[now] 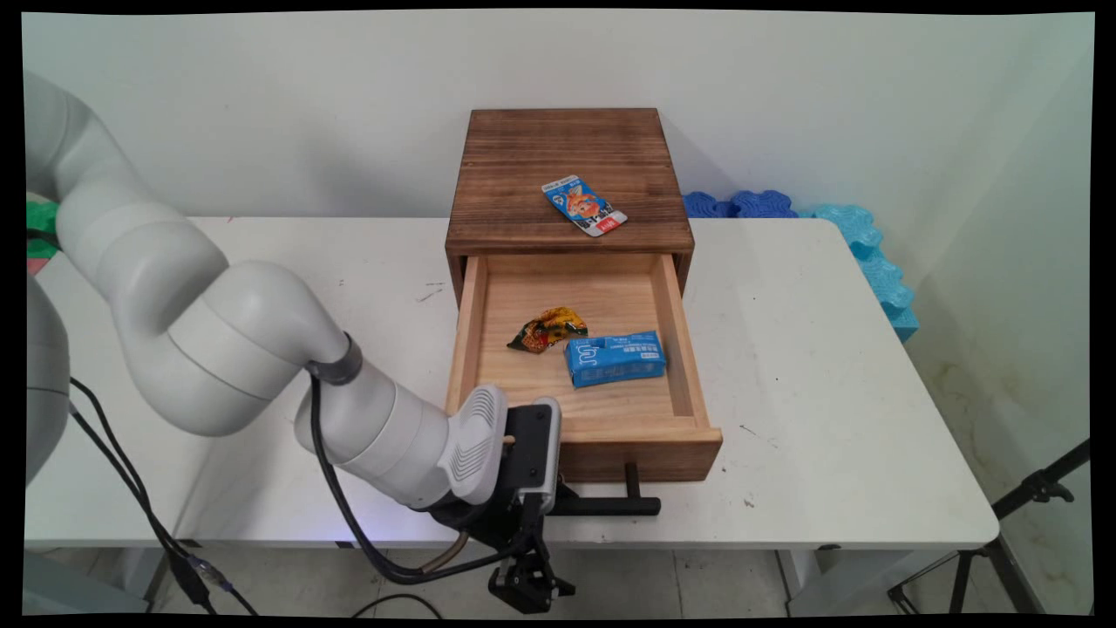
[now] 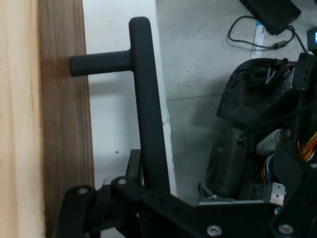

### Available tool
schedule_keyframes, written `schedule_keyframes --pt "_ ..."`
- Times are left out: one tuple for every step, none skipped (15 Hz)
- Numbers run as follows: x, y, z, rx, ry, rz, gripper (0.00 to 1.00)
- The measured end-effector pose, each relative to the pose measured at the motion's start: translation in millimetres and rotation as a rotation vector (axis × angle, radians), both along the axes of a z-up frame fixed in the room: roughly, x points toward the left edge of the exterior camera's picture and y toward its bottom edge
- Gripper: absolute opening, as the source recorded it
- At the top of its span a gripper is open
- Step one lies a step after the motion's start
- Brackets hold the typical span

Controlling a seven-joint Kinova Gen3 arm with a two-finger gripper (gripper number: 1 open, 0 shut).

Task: Open the drawer

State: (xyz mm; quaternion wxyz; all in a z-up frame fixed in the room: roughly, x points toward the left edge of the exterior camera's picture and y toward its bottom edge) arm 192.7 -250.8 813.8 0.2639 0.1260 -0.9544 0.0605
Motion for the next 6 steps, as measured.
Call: schedule_keyframes --pt "0 2 1 -0.004 0.001 -0.006 1.00" --pt "0 3 3 -0.009 0.002 -0.012 1.00" --pt "0 4 5 -0.014 0.003 -0.019 1.00" --pt "0 6 7 -0.019 0.004 -0.026 1.00" --pt "1 7 10 -0.025 0.007 -0.033 1.00" --pt "1 9 13 -0.030 0.010 -0.041 1.00"
